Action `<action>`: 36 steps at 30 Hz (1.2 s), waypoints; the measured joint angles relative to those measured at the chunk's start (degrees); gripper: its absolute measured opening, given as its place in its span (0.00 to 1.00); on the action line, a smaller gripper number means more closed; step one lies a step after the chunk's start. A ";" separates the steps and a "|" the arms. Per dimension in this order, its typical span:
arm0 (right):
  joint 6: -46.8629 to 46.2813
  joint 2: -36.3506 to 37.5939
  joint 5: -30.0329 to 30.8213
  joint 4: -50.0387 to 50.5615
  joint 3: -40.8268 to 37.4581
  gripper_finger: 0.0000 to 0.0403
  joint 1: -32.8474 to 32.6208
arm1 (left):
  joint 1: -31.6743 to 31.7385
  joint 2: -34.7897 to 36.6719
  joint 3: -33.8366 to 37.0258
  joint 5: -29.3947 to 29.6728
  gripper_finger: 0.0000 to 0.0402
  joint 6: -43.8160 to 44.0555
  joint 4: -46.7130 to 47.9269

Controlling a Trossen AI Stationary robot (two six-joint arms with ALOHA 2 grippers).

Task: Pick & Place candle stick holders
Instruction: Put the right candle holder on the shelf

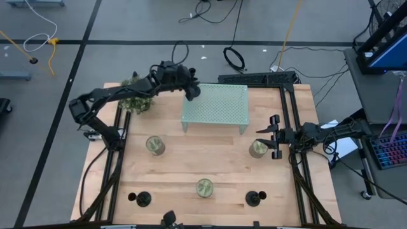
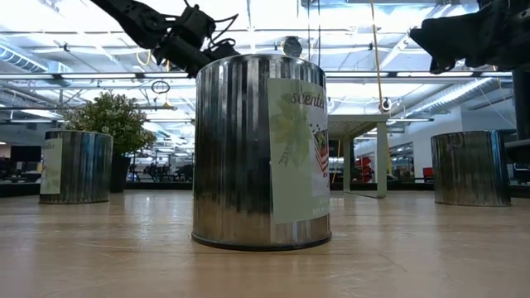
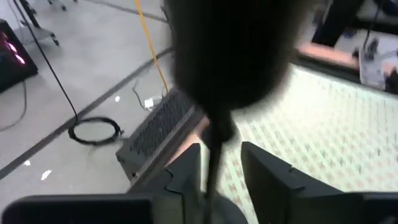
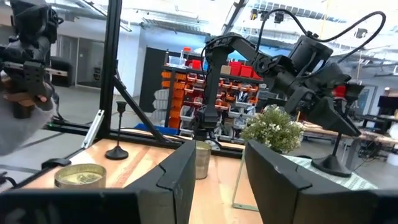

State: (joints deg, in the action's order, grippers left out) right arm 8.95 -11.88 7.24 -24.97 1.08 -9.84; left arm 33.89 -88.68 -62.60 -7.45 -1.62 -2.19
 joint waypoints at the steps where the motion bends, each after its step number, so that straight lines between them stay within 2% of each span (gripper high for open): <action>1: -0.72 0.00 -0.07 0.00 0.00 0.32 0.00 | -0.10 0.32 0.06 0.05 0.33 -0.31 0.78; 3: -1.47 0.00 -1.48 -0.02 0.00 0.32 0.02 | -0.58 1.41 0.04 0.25 0.36 -1.33 1.30; 6: -3.01 0.01 -7.48 -0.52 0.00 0.35 0.00 | -0.65 3.47 0.02 2.38 0.39 -1.52 4.69; 16: -10.32 -2.32 -24.23 -0.60 0.00 0.59 -0.05 | -0.62 10.12 -0.01 6.46 0.42 -1.65 14.17; 20: -12.46 -5.78 -29.54 -1.63 0.00 0.65 -0.24 | -0.64 12.35 -0.01 6.52 0.42 -1.65 15.76; 27: -12.97 -15.13 -33.02 -11.22 -0.02 0.66 -6.45 | -1.00 15.33 -0.01 6.54 0.42 -1.48 17.11; 33: -10.90 -24.18 -32.57 -14.75 -0.02 0.65 -13.83 | -1.50 17.17 -0.01 6.51 0.42 -1.12 16.96; 36: -8.84 -28.46 -30.25 -17.83 -0.02 0.65 -16.84 | -1.79 17.22 -0.01 6.50 0.42 -1.04 16.99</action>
State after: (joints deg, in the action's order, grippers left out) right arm 0.11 -40.34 -23.01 -42.81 1.06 -26.68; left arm 32.10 -71.46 -62.61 -0.95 -2.66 14.80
